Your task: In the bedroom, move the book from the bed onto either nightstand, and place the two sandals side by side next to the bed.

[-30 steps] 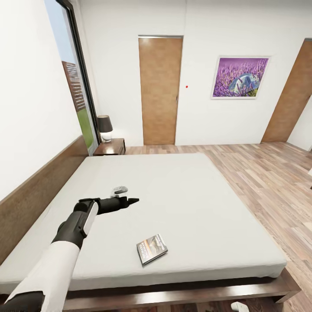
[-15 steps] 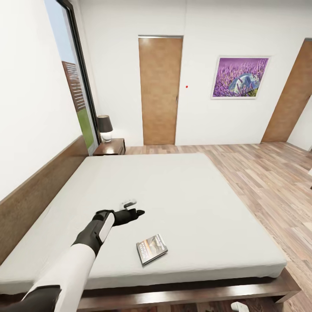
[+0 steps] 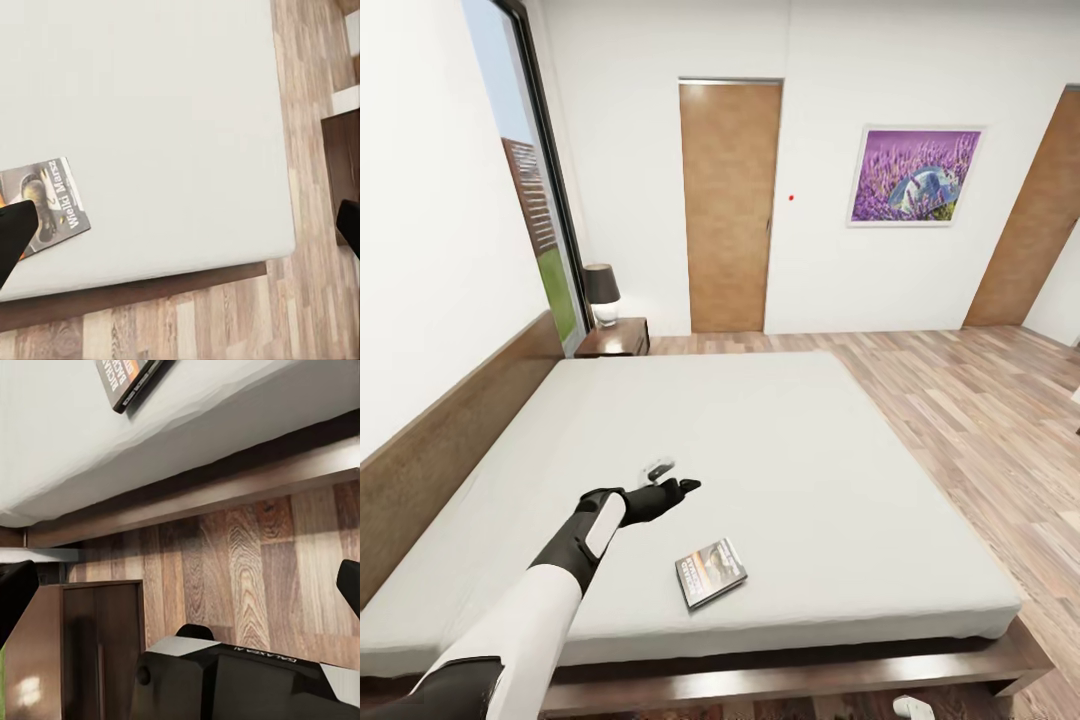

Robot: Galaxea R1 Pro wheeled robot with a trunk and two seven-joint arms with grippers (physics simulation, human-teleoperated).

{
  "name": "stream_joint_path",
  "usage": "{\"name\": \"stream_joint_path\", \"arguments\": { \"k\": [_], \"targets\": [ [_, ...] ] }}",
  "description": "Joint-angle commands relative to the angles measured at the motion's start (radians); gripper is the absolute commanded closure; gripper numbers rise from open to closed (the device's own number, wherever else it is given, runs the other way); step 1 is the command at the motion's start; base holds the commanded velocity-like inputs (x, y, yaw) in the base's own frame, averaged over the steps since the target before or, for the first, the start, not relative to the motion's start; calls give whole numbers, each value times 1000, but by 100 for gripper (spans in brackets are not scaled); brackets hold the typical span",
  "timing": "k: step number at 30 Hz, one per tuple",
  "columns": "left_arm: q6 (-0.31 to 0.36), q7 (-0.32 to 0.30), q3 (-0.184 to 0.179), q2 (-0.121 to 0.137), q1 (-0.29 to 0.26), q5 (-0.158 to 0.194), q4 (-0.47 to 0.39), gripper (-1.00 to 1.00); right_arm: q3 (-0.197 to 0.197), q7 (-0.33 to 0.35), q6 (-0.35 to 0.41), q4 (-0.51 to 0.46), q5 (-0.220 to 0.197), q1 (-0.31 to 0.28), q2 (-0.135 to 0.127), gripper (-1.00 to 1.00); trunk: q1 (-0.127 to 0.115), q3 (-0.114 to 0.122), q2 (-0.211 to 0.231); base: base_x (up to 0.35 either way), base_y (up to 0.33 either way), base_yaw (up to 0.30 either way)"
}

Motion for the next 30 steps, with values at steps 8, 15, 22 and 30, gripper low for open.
{"name": "stream_joint_path", "arguments": {
  "k": [8, 15, 22, 30],
  "targets": [
    [8, -3, 7, 9, -1, 8, -1, -100, -10, 4, 2, -1, 10, -1, -1, -100, 1, -14, -2, 0, 0, 0],
    [8, -3, 7, 11, -1, 9, -2, -100, -10, 4, 3, -1, 10, -1, -1, -100, 1, -25, -2, 0, 0, 0],
    [8, -3, 7, 10, -1, 10, -2, -100, -10, 4, 2, -1, 10, -1, -1, -100, 1, -36, -2, 0, 0, 0],
    [8, -3, 6, 9, -1, 10, -2, -100, -9, 3, 2, -1, 10, -1, -1, -100, 1, -49, -2, 0, 0, 0]
  ]
}}
